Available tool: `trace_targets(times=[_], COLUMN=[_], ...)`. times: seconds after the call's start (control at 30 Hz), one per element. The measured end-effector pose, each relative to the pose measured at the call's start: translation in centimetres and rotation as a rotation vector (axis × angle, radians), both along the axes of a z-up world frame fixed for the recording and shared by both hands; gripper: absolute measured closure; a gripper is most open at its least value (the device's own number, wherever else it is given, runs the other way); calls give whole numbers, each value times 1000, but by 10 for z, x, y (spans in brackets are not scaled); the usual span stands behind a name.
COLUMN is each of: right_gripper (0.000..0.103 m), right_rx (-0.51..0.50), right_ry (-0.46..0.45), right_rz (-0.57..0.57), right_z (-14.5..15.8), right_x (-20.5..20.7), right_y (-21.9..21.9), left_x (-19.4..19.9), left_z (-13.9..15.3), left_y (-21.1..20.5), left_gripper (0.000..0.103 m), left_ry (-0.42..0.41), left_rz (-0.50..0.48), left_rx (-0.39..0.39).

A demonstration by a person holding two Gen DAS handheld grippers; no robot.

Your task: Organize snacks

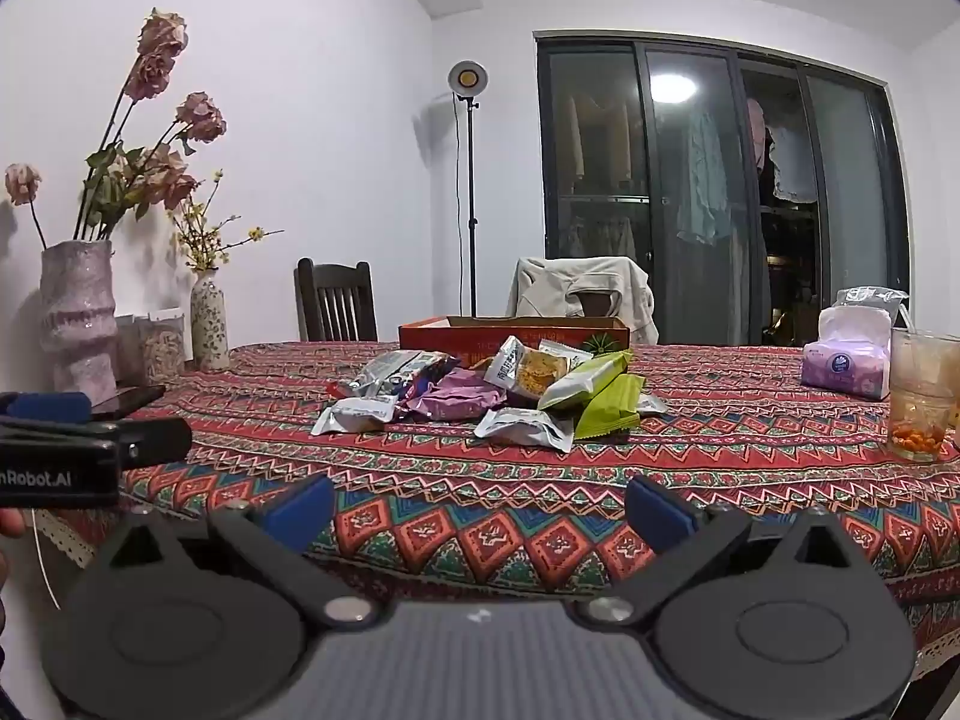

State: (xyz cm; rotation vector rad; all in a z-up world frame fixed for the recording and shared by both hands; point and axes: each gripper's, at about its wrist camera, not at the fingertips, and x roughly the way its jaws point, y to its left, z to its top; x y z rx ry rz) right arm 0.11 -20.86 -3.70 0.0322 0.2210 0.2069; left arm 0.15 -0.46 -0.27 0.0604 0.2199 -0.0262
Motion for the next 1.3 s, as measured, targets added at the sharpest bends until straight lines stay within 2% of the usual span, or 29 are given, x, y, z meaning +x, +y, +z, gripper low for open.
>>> trace_targets(times=[1.3], right_gripper=[0], right_rx=[-6], right_ry=[3], right_rz=[2], right_z=[-5], right_x=[0], right_y=[0], left_x=[0], left_z=[-1], left_y=[0], left_gripper=[0], left_ry=[3], left_rz=[-5], left_rx=[19])
